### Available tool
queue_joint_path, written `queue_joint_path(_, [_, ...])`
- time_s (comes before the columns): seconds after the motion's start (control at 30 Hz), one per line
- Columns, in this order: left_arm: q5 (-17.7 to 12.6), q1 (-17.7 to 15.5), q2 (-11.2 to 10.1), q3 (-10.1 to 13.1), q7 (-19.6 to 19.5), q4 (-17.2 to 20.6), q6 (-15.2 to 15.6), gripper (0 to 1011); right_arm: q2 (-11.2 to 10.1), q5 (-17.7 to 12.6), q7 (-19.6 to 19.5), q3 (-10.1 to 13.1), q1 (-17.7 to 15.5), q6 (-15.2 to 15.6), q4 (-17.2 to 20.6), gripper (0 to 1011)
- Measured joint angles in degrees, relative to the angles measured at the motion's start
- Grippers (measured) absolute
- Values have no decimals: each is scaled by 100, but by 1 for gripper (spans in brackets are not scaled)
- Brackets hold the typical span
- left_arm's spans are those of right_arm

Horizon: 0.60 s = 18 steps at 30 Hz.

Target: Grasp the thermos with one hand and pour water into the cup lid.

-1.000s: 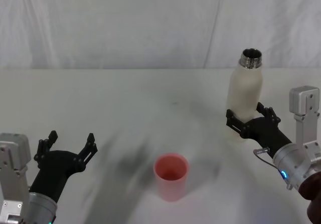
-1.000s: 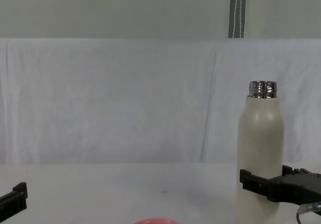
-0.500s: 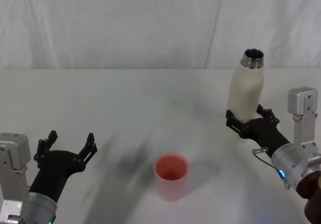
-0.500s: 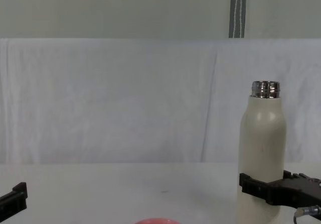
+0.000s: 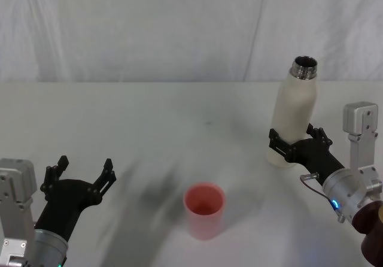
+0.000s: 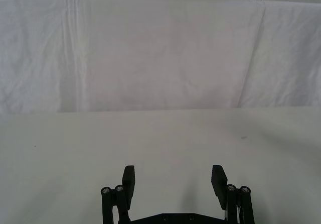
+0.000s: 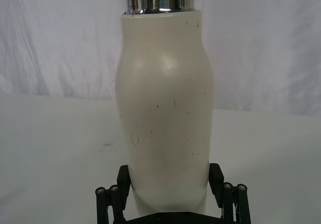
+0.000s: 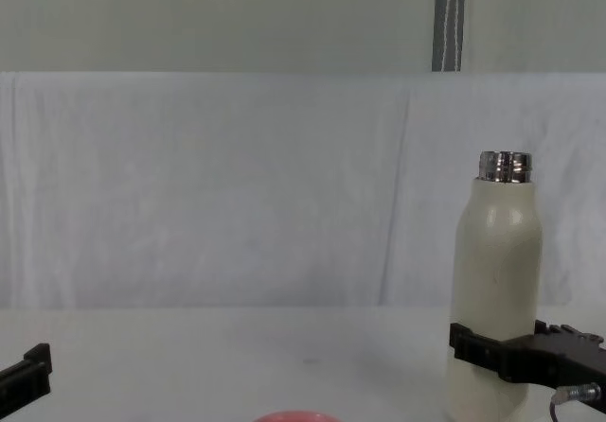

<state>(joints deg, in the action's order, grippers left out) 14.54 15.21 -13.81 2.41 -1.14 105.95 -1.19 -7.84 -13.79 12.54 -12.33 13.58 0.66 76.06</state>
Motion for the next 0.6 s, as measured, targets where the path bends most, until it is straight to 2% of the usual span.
queue_joint_path(0.6, [0,0,0,0,0,0,0,1001,30,-14,48,-47,142,-50,-175,1000])
